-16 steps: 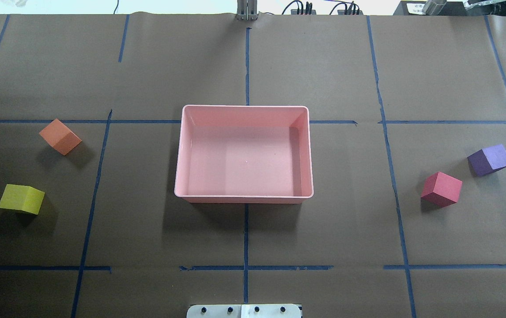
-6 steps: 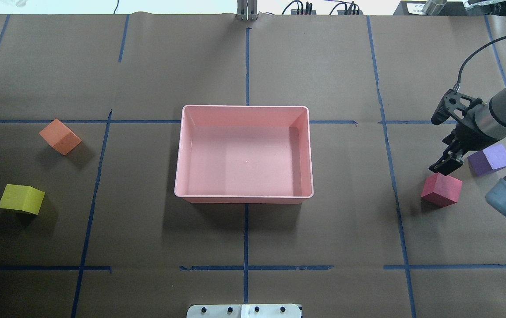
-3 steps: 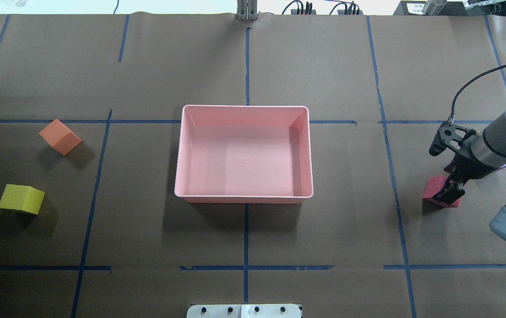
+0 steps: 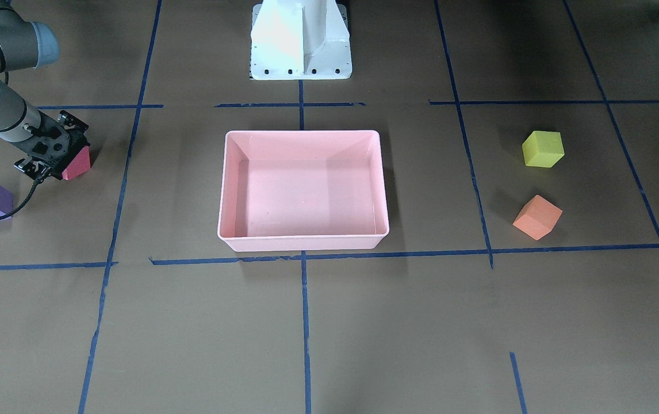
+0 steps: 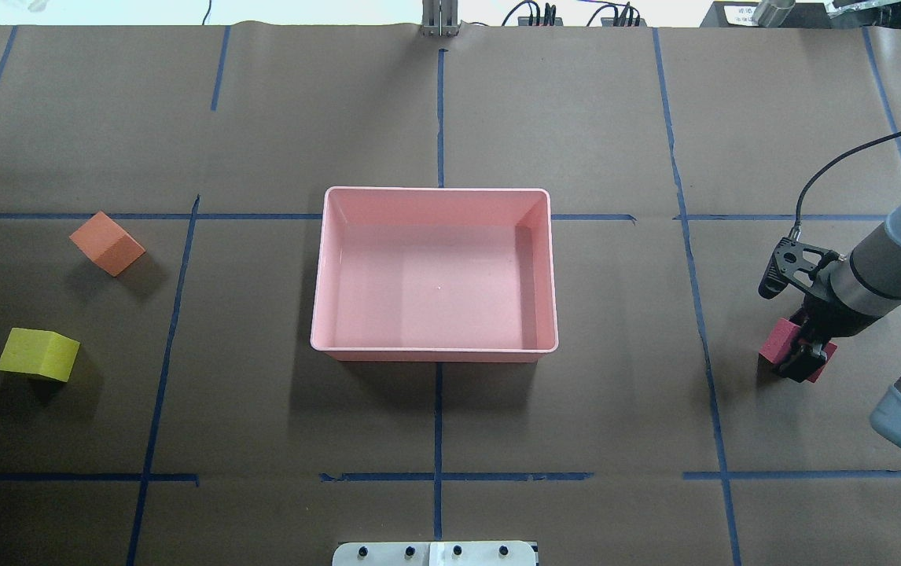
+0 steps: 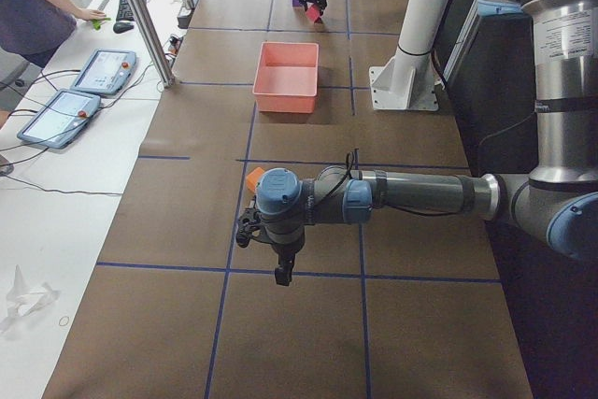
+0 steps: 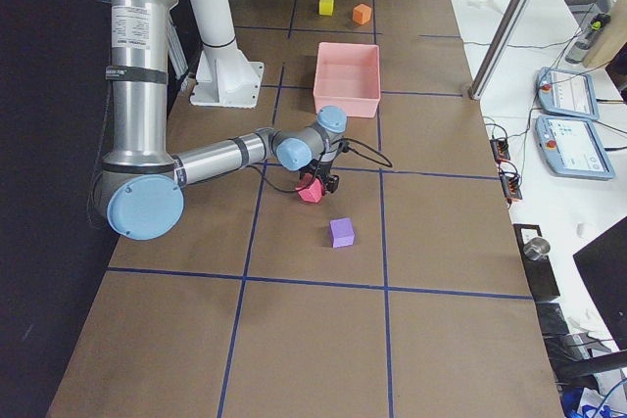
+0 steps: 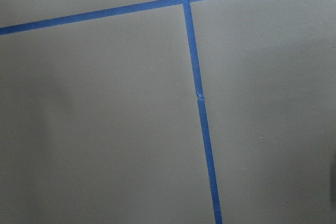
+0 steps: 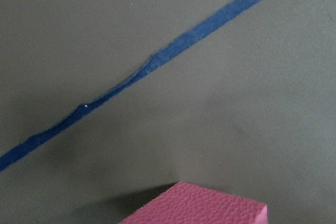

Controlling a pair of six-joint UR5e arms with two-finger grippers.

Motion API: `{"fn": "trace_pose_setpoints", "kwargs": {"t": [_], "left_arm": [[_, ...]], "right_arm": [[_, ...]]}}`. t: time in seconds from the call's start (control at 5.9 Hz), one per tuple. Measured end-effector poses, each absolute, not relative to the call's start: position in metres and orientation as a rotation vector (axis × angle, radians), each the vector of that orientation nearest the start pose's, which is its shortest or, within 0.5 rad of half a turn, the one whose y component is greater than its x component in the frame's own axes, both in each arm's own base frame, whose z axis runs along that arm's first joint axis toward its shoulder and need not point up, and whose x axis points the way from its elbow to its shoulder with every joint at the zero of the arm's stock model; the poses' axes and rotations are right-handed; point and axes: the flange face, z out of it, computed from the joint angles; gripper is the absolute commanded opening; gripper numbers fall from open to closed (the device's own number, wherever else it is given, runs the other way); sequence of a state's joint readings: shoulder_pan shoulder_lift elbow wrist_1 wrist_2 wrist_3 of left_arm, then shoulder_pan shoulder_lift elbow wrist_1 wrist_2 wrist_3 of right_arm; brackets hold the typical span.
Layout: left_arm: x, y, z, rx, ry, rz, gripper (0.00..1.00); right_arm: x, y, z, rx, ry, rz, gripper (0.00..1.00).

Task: Place blocks into pink bin with both arms
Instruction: 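Close the right gripper on the pink-red block, then lift the pink-red block and carry it over the pink bin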

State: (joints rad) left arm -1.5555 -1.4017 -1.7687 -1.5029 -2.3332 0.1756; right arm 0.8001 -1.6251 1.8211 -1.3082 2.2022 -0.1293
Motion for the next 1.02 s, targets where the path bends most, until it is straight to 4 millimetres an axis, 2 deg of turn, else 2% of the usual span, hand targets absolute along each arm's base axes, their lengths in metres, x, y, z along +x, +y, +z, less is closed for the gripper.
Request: {"fn": "trace_pose_setpoints", "kwargs": {"t": [0.17,0.34,0.68,0.85,1.02], "left_arm": [[-0.058,-0.418,0.646,0.025,0.764,0.167,1.0],[-0.058,-0.418,0.646,0.025,0.764,0.168,1.0],[-0.058,-0.419,0.646,0.026,0.764,0.168,1.0],[-0.058,-0.419,0.646,0.026,0.764,0.168,1.0],[-0.058,-0.419,0.645,0.027,0.764,0.168,1.0]], "right_arm": [[-0.285,-0.4,0.54,0.232,-0.759,-0.999,0.26],[-0.285,-0.4,0.539,0.233,-0.76,-1.0,0.05],[-0.278,-0.407,0.526,0.258,-0.771,-0.982,0.05],[-0.272,-0.413,0.512,0.279,-0.785,-0.954,0.05],[-0.272,-0.421,0.488,0.284,-0.812,-0.865,0.06]]}}
